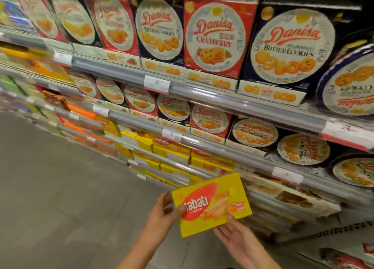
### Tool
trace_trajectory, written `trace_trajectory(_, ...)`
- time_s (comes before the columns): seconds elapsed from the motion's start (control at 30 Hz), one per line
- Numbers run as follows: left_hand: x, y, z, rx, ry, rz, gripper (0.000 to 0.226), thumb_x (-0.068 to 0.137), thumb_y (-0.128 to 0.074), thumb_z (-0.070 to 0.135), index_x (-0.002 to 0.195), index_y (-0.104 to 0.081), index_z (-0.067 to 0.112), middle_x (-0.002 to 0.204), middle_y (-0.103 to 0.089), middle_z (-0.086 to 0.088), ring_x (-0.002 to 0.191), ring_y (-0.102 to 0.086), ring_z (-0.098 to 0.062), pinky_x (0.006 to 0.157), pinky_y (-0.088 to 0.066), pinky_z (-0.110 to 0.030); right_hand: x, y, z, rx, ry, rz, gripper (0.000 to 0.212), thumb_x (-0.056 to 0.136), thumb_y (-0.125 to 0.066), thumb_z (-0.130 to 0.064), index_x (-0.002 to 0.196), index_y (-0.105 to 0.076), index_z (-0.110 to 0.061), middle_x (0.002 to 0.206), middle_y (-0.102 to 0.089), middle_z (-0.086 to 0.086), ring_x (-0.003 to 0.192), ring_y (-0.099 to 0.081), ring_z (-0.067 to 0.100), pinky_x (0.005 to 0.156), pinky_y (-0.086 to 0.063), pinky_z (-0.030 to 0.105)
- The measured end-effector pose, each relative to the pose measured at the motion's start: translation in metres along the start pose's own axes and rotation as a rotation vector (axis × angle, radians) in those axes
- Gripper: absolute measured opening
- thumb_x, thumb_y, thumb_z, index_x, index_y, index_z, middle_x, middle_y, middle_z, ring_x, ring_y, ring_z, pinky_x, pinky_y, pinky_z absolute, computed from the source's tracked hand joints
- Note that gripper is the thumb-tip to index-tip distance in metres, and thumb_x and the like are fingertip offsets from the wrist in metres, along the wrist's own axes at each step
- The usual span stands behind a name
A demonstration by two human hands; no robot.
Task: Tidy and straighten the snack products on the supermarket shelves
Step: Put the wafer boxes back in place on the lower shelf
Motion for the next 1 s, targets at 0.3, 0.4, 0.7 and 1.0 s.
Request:
trace_trajectory(0.3, 0.006, 0.122, -0.019, -0.283, 0.025, 0.071, 0.054, 0.081, -0.085, 0.026, 0.127, -0.059, 0.017, 0.107, -0.076, -0.003, 0.096, -0.075, -0.025, 0.076, -0.061, -0.036, 0.021, -0.098, 0.060, -0.111, -0.024, -0.118, 0.060, 0.089, -0.075, -0.014, 0.143, -0.049, -0.008, 0.134, -0.064, 0.023, 0.123, -0.062, 0.041, 0.105, -0.047, 0.056)
trace_trajectory(0.4, 0.008, 0.151, -0.021, -0.298, -0.028, 0.081, 0.069, 0.067, -0.091, 0.038, 0.127, -0.061, 0.021, 0.111, -0.075, -0.005, 0.100, -0.074, -0.025, 0.075, -0.060, -0.033, 0.031, -0.112, 0.061, -0.248, 0.017, -0.090, 0.070, 0.080, -0.086, -0.027, 0.140, -0.052, -0.012, 0.131, -0.067, 0.018, 0.119, -0.065, 0.039, 0.096, -0.053, 0.054)
trace_trajectory(0.7, 0.038, 0.204, -0.019, -0.265, -0.111, 0.192, 0.067, 0.070, -0.093, 0.034, 0.127, -0.060, 0.024, 0.116, -0.074, 0.000, 0.106, -0.072, -0.021, 0.085, -0.060, -0.038, 0.091, -0.151, 0.032, -0.544, 0.111, -0.057, 0.091, 0.057, -0.092, -0.046, 0.137, -0.054, -0.023, 0.123, -0.073, 0.006, 0.106, -0.072, 0.031, 0.098, -0.053, 0.052)
trace_trajectory(1.0, 0.087, 0.293, 0.022, -0.007, -0.159, 0.291, 0.092, 0.052, -0.091, 0.058, 0.133, -0.058, 0.028, 0.119, -0.073, 0.002, 0.109, -0.070, -0.015, 0.091, -0.057, -0.034, 0.182, -0.240, 0.042, -0.600, 0.068, -0.137, 0.107, 0.050, -0.097, -0.053, 0.140, -0.053, -0.013, 0.126, -0.071, 0.008, 0.108, -0.072, 0.031, 0.094, -0.057, 0.048)
Point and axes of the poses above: each hand's wrist, its own x-axis towards the middle knuckle, its own y-axis out of the back of the hand, z = x × y, the point moved 3 cm from there along x, towards the middle knuckle
